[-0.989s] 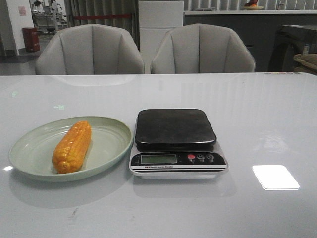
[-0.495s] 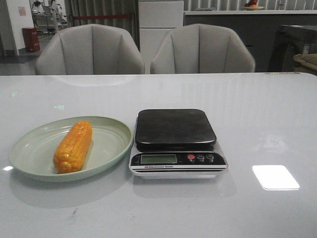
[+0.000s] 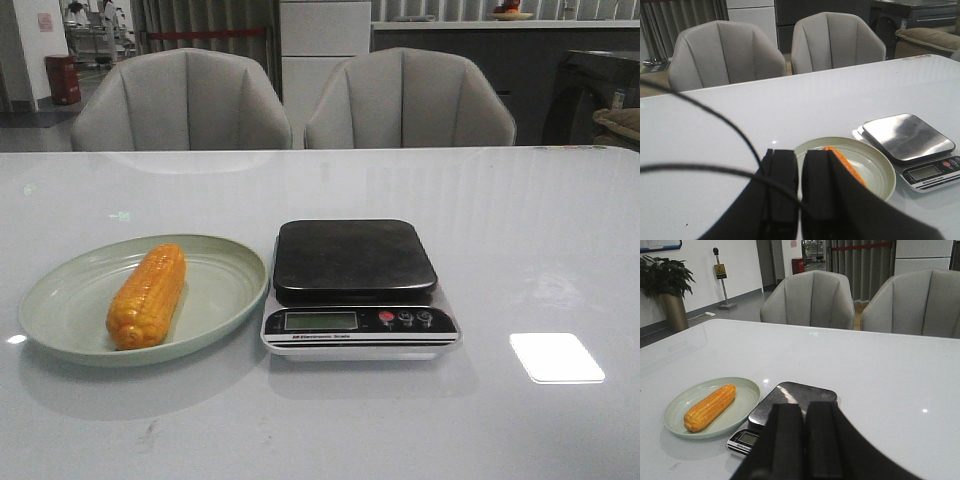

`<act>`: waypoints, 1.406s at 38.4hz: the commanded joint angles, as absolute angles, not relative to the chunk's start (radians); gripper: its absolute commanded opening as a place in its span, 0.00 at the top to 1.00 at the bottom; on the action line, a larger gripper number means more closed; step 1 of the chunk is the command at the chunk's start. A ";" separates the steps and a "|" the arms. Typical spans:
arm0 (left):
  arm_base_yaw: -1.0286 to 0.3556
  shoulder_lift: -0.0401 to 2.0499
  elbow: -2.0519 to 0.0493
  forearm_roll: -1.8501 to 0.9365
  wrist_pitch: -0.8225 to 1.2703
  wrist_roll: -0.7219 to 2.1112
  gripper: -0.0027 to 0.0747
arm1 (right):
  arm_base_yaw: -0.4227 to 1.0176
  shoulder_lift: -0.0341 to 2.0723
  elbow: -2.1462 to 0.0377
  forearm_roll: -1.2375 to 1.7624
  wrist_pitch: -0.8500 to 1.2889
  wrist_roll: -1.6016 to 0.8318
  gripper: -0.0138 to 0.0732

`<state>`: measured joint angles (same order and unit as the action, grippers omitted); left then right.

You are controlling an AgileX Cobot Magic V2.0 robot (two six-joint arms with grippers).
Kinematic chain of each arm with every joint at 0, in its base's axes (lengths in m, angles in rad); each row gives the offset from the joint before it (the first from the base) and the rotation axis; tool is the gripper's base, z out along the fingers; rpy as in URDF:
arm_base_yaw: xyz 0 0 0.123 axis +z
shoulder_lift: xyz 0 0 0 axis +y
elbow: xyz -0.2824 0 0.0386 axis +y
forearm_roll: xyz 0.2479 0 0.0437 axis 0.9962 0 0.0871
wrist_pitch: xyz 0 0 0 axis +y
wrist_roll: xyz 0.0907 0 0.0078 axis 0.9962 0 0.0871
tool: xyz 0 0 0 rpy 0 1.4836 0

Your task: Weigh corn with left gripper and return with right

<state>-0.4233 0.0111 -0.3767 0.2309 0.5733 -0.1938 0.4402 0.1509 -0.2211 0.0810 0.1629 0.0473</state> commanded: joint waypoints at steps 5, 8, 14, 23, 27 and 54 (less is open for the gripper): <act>-0.429 0.021 -0.400 0.239 0.495 -0.194 0.78 | 0.438 0.160 -0.247 0.071 0.084 0.040 0.69; -0.429 0.021 -0.400 0.239 0.495 -0.194 0.78 | 0.438 0.160 -0.247 0.071 0.084 0.040 0.69; -0.410 0.021 -0.382 0.235 0.495 -0.194 0.78 | 0.438 0.160 -0.247 0.071 0.084 0.040 0.69; -0.210 0.021 -0.264 0.139 0.444 -0.194 0.78 | 0.438 0.160 -0.247 0.071 0.084 0.040 0.69; -0.109 0.005 -0.180 0.121 0.308 -0.196 0.78 | 0.438 0.160 -0.247 0.071 0.084 0.040 0.69; 0.008 -0.027 0.037 0.221 0.048 -0.196 0.78 | 0.438 0.160 -0.247 0.071 0.087 0.040 0.69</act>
